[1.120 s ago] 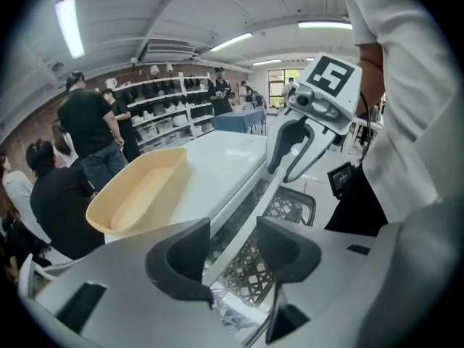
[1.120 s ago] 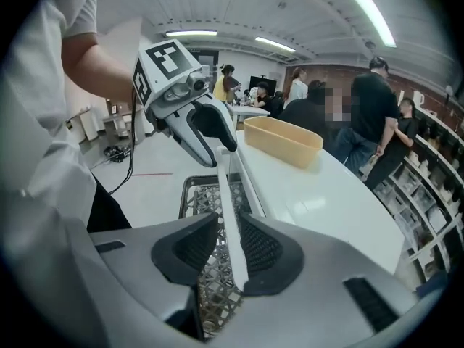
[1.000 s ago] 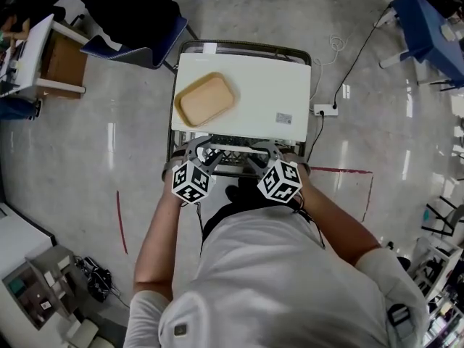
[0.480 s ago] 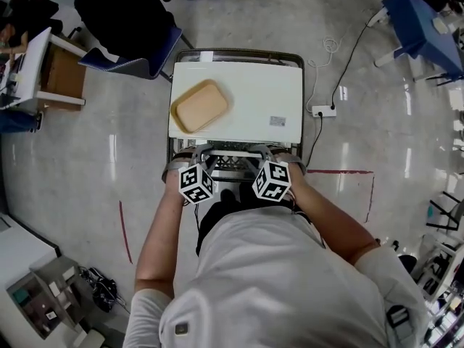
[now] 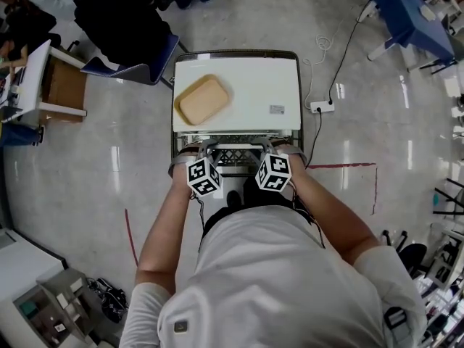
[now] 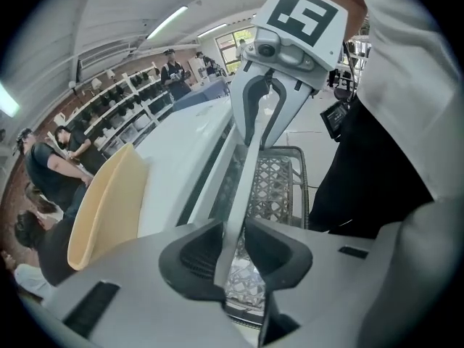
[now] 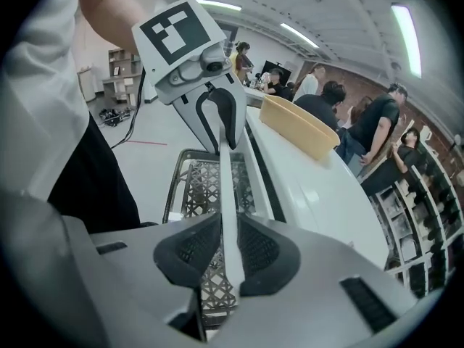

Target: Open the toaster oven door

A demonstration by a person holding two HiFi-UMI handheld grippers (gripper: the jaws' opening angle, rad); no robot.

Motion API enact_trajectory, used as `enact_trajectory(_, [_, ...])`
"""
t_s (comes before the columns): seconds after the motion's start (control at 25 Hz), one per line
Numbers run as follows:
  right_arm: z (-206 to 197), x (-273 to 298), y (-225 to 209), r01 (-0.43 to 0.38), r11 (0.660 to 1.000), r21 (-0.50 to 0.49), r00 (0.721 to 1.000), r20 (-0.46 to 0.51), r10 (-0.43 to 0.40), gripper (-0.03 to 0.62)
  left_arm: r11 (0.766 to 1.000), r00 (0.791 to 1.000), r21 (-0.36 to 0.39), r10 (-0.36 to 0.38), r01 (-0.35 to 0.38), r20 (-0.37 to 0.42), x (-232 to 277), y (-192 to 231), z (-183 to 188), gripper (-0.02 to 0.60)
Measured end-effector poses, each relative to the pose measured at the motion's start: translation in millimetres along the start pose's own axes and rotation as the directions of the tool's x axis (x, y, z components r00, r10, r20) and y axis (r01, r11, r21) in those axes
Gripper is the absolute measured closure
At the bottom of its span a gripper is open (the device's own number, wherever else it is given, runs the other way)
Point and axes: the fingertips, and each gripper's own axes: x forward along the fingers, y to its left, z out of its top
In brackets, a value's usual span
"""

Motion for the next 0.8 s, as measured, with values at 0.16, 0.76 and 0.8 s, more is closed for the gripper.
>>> enact_trajectory(0.16, [-1.2, -0.5, 15.3, 0.03, 0.999, -0.025, 1.0, -0.008, -0.03, 0.513, 0.999, 1.0, 0.03, 0.03, -0.03, -0.001, -2.5, -14.7, -4.1, 0.474])
enact_trajectory(0.76, [-12.9, 5.6, 73.8, 0.192, 0.976, -0.101, 0.976, -0.08, -0.201, 0.513, 0.982, 0.997, 0.176, 0.075, -0.073, -0.005, -3.4, -74.4, -22.5, 0.494])
enact_trajectory(0.8, [-13.8, 5.9, 76.4, 0.199, 0.974, -0.106, 0.974, -0.089, -0.208, 0.513, 0.981, 0.996, 0.177, 0.084, -0.082, -0.003, -3.2, -77.2, -22.9, 0.494])
